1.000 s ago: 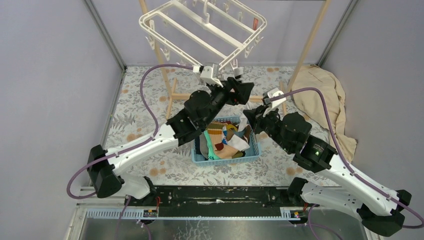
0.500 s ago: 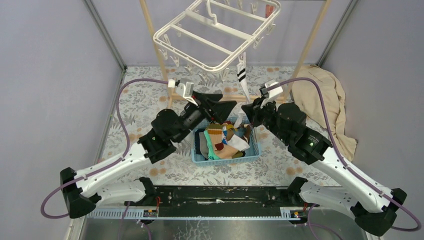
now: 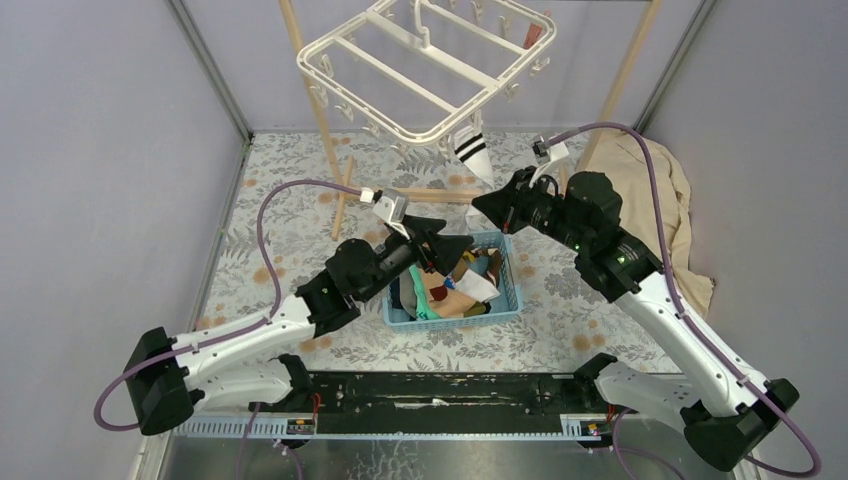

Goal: Remove the socks clipped to the hanger
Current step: Remove the sock from the hanger.

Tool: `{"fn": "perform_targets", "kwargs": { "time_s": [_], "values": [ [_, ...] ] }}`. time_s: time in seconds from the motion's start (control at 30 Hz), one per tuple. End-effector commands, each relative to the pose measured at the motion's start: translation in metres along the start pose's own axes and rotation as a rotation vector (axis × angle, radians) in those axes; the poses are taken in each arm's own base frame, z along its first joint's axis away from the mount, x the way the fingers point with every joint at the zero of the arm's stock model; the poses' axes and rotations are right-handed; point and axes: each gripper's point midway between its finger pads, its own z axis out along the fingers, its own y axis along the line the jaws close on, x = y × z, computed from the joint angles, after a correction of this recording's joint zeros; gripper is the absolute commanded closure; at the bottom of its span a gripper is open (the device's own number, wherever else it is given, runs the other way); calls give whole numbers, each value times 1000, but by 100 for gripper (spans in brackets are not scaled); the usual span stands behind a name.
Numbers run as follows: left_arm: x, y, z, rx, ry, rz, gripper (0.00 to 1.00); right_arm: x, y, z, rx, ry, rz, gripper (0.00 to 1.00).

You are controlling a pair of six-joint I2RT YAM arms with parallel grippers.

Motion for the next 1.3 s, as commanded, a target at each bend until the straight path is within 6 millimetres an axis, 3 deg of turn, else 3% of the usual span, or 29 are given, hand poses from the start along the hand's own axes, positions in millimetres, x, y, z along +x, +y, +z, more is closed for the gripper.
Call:
{"fn": "perform_targets", "kwargs": {
  "time_s": [0.0, 0.23, 0.43, 0.5, 0.6, 0.63, 0.77, 0.87, 0.97, 1.27],
  "values": [
    [-16, -16, 6, 81, -98, 6, 15, -31, 37, -5, -190, -56, 79, 100],
    [-4, -8, 20, 59, -100, 13, 13, -23, 48, -6, -262, -21, 139, 100],
    [7, 14, 26, -33, -101, 45, 22, -22, 56, -18, -289, -6, 144, 100],
    [7, 16, 25, -36, -110, 57, 38, -20, 56, -21, -286, 2, 141, 100],
    [6, 16, 29, -43, -105, 82, 83, -13, 49, -21, -253, 21, 137, 100],
    [4, 17, 30, -54, -102, 95, 89, -11, 45, -21, -234, 25, 135, 100],
    [1, 22, 39, -100, -68, 138, 96, -2, 27, -17, -146, 43, 119, 94],
    [-1, 25, 41, -124, -67, 159, 97, 2, 14, -16, -73, 55, 101, 69],
    [-5, 28, 40, -145, -75, 171, 97, -3, 2, -20, 4, 47, 68, 51],
    [-6, 39, 46, -205, -68, 229, 97, -69, -16, -44, 211, -92, -56, 44]
  ]
}}
